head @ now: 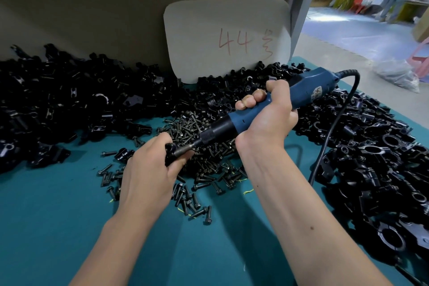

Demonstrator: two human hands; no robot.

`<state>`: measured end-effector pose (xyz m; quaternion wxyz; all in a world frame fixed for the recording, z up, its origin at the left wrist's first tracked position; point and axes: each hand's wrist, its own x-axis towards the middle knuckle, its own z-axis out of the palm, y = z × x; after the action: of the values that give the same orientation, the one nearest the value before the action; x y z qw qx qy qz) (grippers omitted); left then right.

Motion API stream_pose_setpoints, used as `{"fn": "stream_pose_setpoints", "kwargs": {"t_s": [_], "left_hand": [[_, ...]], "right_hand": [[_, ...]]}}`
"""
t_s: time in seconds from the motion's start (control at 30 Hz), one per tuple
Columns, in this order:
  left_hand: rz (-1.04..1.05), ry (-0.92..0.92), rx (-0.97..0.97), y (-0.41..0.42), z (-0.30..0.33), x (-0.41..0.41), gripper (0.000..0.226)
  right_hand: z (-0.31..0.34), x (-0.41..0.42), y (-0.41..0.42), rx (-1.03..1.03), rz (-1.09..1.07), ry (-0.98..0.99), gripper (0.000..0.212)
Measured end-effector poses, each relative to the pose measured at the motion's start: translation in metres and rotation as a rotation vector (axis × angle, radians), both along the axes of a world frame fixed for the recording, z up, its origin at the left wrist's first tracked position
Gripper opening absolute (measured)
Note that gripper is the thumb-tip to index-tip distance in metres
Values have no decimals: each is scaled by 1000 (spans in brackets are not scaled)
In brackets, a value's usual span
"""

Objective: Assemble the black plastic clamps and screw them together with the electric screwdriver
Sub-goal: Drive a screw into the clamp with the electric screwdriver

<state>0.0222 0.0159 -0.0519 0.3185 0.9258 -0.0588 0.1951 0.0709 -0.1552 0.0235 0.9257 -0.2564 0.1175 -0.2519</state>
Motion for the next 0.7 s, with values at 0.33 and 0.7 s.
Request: {"fn": "stream_pose_setpoints", "kwargs": {"t_s": [0.33, 0.7], "left_hand": [[30, -69, 88, -1, 1, 2, 34], [-278, 92, -330, 0, 3, -2, 44]], "right_hand": [[2, 4, -7, 29, 0, 50, 18], [17, -3, -25, -36, 357, -325, 26]]}}
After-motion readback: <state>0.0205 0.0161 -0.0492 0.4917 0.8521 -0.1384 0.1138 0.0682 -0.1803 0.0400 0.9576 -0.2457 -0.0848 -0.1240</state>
